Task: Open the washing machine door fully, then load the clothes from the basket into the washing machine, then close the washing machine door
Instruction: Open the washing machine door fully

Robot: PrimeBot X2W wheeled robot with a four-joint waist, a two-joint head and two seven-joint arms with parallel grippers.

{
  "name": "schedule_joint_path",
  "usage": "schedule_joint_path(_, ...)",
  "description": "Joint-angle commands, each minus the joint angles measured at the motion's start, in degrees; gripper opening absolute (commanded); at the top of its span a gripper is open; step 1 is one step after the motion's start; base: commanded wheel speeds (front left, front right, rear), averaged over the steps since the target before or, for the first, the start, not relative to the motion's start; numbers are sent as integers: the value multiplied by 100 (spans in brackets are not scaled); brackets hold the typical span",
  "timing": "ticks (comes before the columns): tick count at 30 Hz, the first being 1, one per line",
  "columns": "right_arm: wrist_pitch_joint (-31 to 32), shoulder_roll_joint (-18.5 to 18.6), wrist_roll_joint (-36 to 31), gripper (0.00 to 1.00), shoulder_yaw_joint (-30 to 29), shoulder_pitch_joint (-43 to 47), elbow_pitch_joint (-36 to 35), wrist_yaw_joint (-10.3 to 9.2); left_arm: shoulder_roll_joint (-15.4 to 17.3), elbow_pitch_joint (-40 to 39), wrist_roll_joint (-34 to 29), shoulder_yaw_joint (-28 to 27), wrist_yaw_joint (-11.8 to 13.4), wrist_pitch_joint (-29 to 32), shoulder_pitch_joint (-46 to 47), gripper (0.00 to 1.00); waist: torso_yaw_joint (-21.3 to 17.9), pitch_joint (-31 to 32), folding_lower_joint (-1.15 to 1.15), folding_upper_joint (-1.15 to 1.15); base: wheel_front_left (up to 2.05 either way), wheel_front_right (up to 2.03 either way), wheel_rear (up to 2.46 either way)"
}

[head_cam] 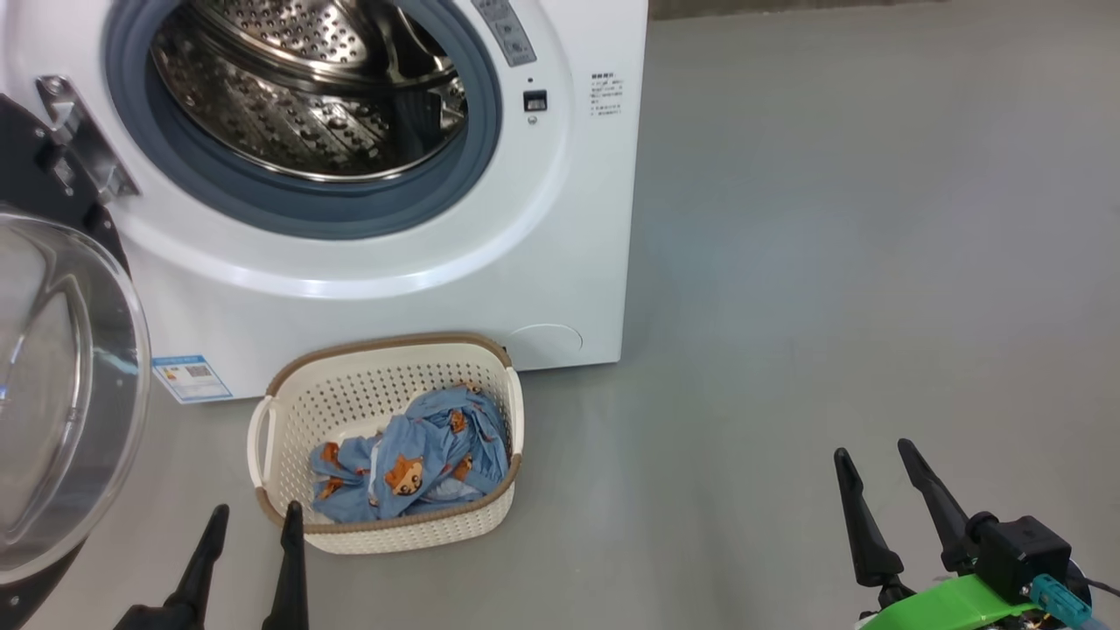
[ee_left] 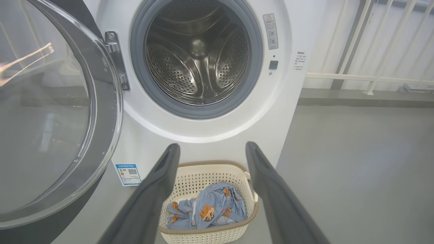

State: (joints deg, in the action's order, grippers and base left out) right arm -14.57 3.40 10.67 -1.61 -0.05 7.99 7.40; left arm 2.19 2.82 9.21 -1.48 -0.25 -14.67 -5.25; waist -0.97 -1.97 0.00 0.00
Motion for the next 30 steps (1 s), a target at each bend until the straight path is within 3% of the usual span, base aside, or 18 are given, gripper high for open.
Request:
schedule_joint_path(1, -43, 1, -32, 100, 135, -70, -163, 9, 69, -119, -11, -181, 31, -33, 107, 100, 25, 35, 0, 0, 0, 0, 0)
schedule_joint_path(30, -43, -44, -109, 100, 71, 2, -117, 9, 69, 56, 27, -183, -119, -33, 173, 100, 202, 125, 0, 0, 0, 0, 0)
